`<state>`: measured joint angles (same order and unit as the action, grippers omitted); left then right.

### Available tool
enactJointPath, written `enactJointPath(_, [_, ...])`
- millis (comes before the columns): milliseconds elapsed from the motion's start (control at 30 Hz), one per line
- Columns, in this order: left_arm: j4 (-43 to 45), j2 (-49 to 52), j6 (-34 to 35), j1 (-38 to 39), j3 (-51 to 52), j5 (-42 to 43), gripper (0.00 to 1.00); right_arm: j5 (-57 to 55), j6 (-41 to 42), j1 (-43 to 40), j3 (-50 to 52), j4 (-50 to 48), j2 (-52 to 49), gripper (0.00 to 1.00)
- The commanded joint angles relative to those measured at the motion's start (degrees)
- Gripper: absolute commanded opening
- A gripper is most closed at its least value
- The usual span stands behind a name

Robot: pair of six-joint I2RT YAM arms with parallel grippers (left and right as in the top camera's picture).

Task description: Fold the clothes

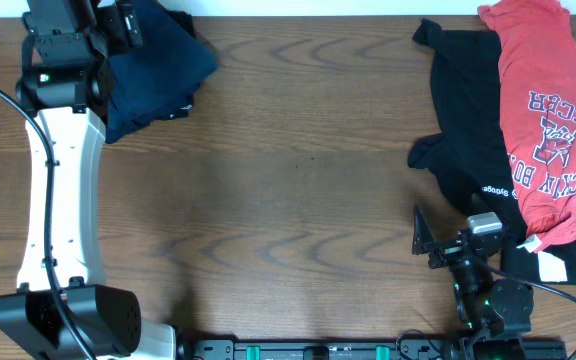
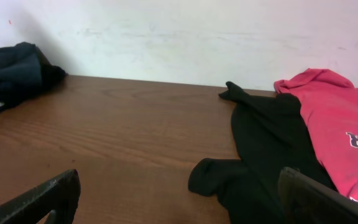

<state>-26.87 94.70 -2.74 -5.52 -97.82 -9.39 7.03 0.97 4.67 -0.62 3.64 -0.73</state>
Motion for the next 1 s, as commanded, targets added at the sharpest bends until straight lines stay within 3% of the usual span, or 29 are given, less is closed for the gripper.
enactJointPath(0, [-0.2, -4.0, 0.7, -0.2, -0.1, -0.2, 0.98, 0.3, -0.4, 0.0, 0.3, 0.0, 0.3, 0.99])
enactJointPath(100, [-3.3, -8.3, 0.7, 0.1, -0.1, -0.1, 0.98, 0.3, -0.4, 0.0, 0.3, -0.1, 0.3, 0.99])
enactJointPath(233, [-13.6, -17.2, 3.1, 0.5, 0.8, -0.1, 0.98, 0.3, -0.4, 0.0, 0.3, -0.1, 0.3, 0.99])
enactJointPath(367, [-13.3, -27.2, 6.1, 0.5, 7.6, 0.0, 0.98, 0.3, -0.4, 0.0, 0.3, -0.1, 0.3, 0.99])
enactJointPath(733, [6.6, -61.2, 6.1, -2.0, 49.7, 9.3, 0.98, 0.3, -0.4, 0.0, 0.3, 0.0, 0.3, 0.99])
enactJointPath(967, [19.3, -74.4, 6.3, -2.2, 72.0, 17.1, 0.98, 0.3, -0.4, 0.0, 0.3, -0.1, 0.3, 0.99])
